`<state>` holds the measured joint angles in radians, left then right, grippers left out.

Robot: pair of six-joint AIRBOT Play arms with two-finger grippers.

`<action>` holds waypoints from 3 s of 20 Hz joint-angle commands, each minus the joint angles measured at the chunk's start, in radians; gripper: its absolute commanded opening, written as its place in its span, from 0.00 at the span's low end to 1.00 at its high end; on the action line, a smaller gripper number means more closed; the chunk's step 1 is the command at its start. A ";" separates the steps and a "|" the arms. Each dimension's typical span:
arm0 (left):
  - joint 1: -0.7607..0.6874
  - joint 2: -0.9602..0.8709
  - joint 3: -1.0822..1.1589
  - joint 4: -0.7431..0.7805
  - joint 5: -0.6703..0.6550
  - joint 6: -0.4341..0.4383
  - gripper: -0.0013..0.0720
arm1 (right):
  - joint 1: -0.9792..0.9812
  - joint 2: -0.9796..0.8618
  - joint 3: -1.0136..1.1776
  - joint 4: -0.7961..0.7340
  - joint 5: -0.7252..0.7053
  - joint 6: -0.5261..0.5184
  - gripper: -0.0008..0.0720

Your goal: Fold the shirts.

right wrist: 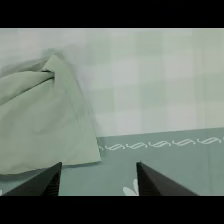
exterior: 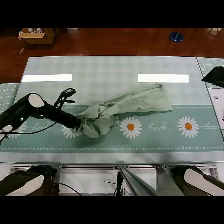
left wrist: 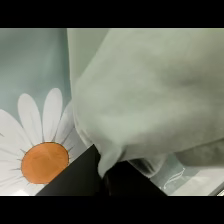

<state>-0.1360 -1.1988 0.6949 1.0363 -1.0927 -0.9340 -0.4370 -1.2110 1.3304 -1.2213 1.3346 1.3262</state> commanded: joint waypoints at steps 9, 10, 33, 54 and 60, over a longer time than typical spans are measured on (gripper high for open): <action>0.000 0.042 0.002 -0.017 -0.019 0.005 0.06 | -0.041 -0.266 -0.184 0.253 0.031 -0.123 0.84; 0.001 0.042 0.002 -0.017 -0.019 0.005 0.06 | -0.041 -0.283 -0.184 0.252 0.005 -0.119 0.84; 0.072 0.105 0.151 -0.016 -0.055 0.005 0.05 | 0.141 -0.375 -0.080 0.333 -0.003 -0.079 0.05; 0.319 0.617 1.254 0.150 -0.129 -0.270 0.05 | 0.101 0.582 0.518 0.042 -0.013 0.148 0.05; 0.319 0.616 1.246 0.382 -0.504 -0.310 0.06 | 0.101 0.590 0.520 -0.045 0.390 0.147 0.05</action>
<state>0.1818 -0.5770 1.9388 1.2991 -1.4094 -1.2316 -0.3347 -0.6212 1.8446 -1.2217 1.5066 1.4681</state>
